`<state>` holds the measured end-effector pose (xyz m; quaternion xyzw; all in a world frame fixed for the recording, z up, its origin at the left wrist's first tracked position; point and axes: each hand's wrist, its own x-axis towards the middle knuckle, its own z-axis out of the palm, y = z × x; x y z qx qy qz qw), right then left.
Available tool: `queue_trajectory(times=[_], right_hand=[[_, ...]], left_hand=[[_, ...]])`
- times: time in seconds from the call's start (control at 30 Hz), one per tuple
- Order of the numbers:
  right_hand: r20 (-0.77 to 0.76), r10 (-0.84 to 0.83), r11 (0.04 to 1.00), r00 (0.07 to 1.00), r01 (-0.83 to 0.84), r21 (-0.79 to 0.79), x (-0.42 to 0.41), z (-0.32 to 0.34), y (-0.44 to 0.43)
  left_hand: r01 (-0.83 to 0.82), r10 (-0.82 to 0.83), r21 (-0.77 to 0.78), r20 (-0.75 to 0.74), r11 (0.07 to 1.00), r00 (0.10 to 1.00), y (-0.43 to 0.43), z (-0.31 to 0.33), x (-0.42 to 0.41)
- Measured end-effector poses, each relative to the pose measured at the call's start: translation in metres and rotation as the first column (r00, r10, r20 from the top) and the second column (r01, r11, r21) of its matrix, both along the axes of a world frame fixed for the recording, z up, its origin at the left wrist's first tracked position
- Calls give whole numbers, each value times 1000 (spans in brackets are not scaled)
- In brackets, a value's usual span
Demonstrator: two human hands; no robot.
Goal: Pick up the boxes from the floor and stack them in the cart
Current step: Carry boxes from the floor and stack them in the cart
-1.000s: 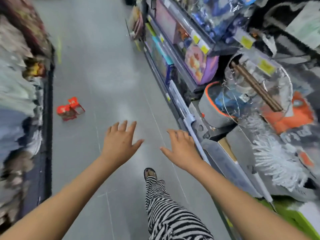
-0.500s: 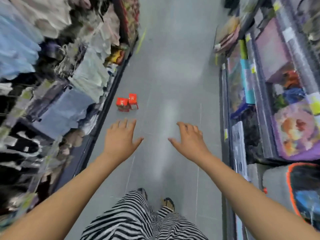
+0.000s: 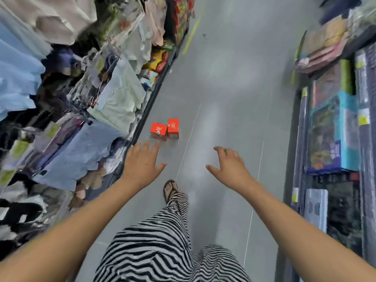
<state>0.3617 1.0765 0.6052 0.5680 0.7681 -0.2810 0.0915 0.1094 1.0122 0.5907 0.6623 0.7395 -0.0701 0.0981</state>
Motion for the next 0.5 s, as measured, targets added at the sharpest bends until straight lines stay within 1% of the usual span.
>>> queue_trajectory(times=[0.1,0.17,0.27,0.37,0.5], right_hand=[[15,38,999,999,-38,-14,-28,-18,52],[17,67,997,998,-67,-26,-42,-35,81],[3,114,992,994,-113,-60,-57,-70,124],[-22,197,976,980,-198,-91,-72,-127,170],[-42,289,951,957,-292,-104,-96,-228,227]], left_hand=[[27,-28,-52,-11,998,1000,50,-21,-28],[16,-16,-91,-2,996,1000,78,-39,-44],[-15,18,-106,26,994,1000,116,-80,-60],[-73,79,-121,50,990,996,147,-143,-71],[-141,152,-132,75,981,985,181,-255,-80]])
